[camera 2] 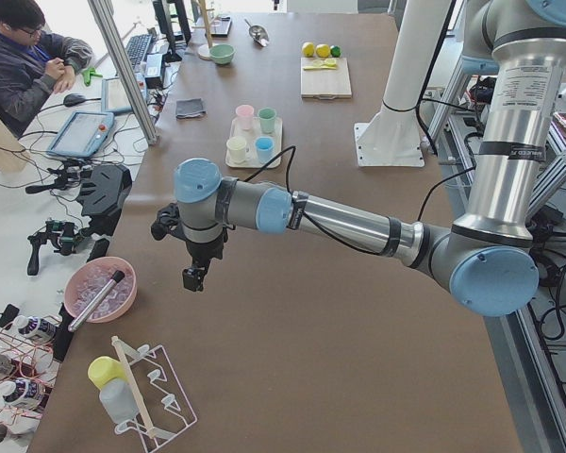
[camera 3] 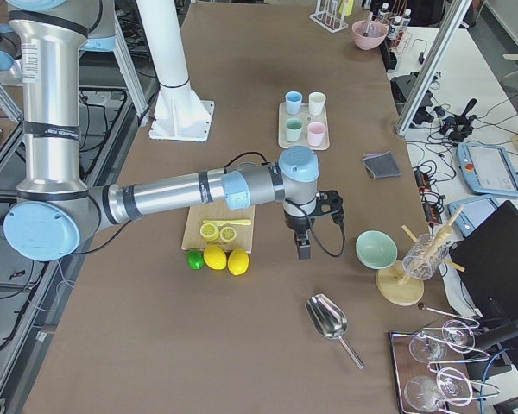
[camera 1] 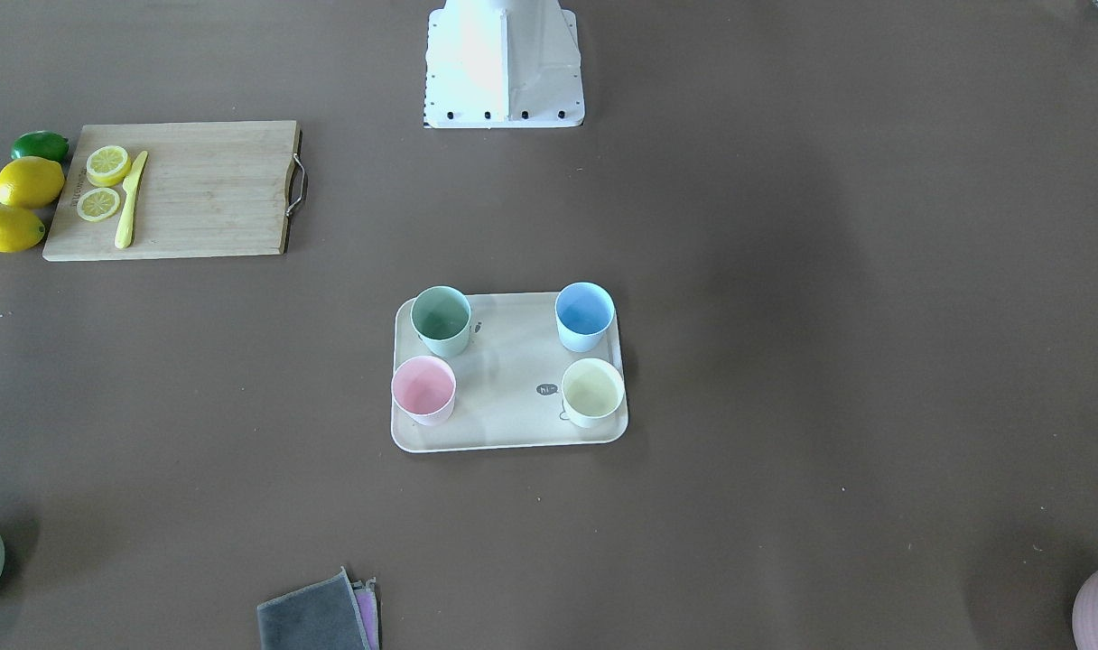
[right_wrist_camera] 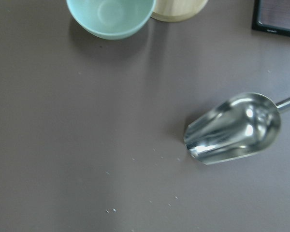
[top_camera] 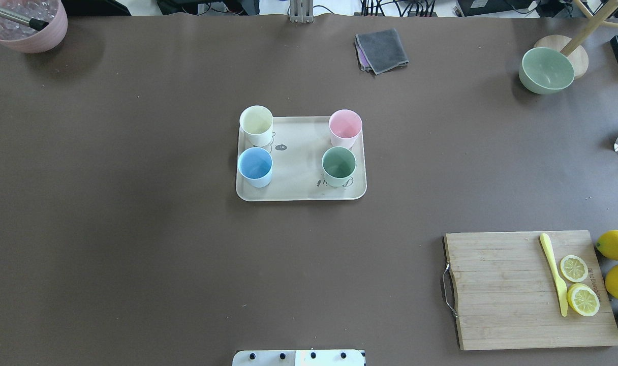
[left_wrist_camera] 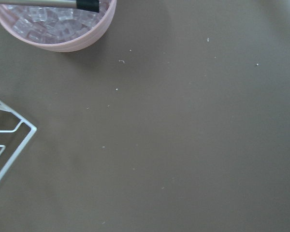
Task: Place all cups on tray
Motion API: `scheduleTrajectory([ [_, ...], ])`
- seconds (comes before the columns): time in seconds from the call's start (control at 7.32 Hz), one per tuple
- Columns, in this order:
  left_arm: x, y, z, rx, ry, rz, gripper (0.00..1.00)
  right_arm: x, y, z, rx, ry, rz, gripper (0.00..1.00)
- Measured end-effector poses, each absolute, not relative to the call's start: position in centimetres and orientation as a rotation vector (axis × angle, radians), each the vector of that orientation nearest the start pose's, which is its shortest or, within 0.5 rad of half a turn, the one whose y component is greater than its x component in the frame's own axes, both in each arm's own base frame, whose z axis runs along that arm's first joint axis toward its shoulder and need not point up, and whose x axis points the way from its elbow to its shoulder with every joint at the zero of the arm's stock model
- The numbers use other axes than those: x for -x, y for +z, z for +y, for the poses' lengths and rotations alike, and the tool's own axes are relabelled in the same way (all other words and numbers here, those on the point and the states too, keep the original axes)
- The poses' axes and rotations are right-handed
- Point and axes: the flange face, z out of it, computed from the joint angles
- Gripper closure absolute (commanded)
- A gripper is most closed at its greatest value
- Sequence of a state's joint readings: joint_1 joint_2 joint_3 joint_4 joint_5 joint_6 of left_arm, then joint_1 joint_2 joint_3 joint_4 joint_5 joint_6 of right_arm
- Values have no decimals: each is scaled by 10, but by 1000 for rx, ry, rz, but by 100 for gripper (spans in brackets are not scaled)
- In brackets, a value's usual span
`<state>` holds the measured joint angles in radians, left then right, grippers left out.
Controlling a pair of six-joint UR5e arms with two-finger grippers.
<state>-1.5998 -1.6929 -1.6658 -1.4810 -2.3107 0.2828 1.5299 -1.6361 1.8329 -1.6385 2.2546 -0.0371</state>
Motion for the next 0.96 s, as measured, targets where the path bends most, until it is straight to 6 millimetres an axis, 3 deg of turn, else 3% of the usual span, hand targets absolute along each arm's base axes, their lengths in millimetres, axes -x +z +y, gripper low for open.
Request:
scheduleTrajectory([
  [0.14, 97, 597, -523, -200, 305, 718, 2, -82, 593, -453, -60, -140, -676, 0],
  [0.27, 101, 627, -503, -154, 286, 730, 2, -96, 612, -439, 2, -135, -678, 0],
  [0.41, 102, 643, -492, -125, 259, 737, 2, -101, 633, -431, 48, -125, -680, 0],
  [0.96, 101, 664, -471, -105, 230, 742, 2, -99, 687, -439, -35, -150, -715, 0],
])
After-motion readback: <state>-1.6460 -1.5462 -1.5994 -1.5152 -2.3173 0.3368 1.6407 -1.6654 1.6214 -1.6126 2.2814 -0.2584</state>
